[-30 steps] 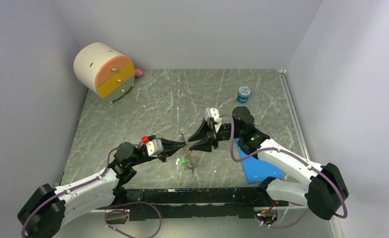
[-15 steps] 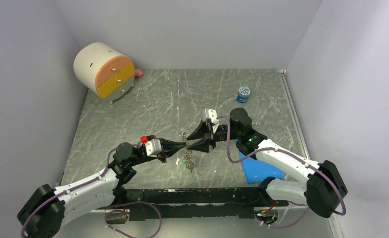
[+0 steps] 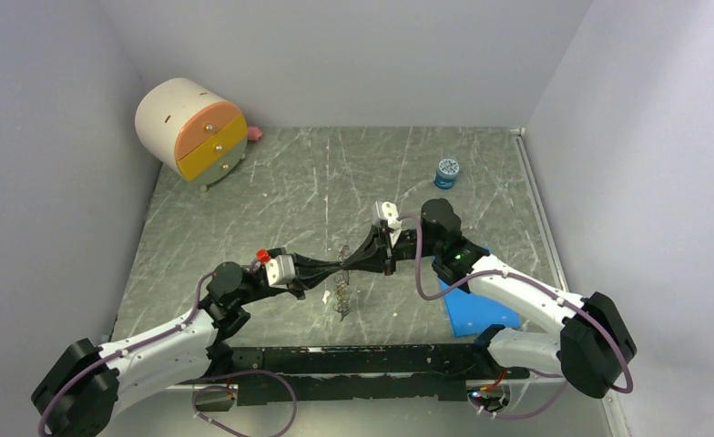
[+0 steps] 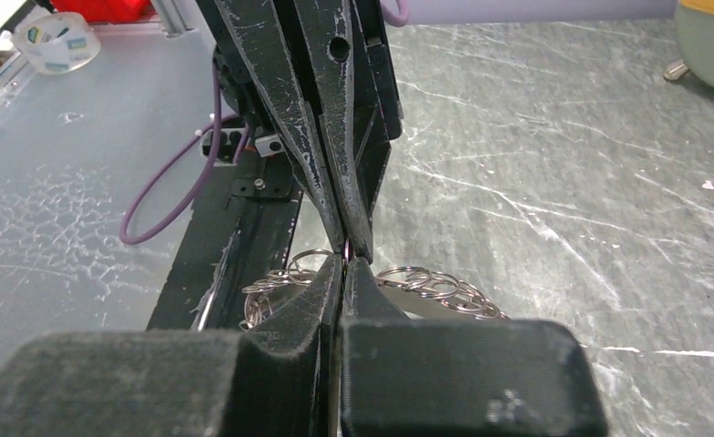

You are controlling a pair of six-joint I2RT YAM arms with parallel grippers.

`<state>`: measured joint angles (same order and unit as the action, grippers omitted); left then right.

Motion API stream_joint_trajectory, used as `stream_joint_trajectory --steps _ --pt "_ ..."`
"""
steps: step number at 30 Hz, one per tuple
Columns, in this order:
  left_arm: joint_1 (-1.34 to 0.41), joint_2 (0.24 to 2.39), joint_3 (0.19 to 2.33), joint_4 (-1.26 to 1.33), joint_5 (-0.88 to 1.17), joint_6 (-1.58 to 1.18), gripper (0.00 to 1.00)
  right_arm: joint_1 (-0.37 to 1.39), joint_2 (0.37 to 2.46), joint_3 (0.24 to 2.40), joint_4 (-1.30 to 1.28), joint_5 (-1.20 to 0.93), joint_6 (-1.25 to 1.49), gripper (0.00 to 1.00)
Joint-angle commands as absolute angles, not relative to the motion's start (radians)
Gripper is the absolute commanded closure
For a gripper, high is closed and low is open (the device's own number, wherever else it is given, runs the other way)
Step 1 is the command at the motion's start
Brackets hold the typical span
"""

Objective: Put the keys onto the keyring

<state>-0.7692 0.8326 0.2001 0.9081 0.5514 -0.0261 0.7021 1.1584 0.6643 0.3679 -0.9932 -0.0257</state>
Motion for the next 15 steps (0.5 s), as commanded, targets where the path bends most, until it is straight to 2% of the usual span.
stream_joint_trajectory --steps 1,3,6,10,15 --pt "-0.772 0.793 0.216 0.968 0.541 -0.029 0.95 0.702 1.165 0.701 0.348 -0.988 -0.069 1.0" --pt "-0.773 0.759 0.221 0.876 0.519 -0.013 0.78 0.702 1.167 0.719 0.277 -0.975 -0.107 1.0" --pt "-0.772 0.689 0.248 0.688 0.481 0.074 0.65 0.702 1.174 0.763 0.142 -0.951 -0.172 1.0" --pt "-0.772 0.643 0.347 0.366 0.446 0.172 0.6 0.716 1.194 0.86 -0.082 -0.878 -0.265 1.0" --pt "-0.772 0.71 0.49 0.084 0.483 0.292 0.57 0.765 1.235 0.98 -0.322 -0.739 -0.354 1.0"
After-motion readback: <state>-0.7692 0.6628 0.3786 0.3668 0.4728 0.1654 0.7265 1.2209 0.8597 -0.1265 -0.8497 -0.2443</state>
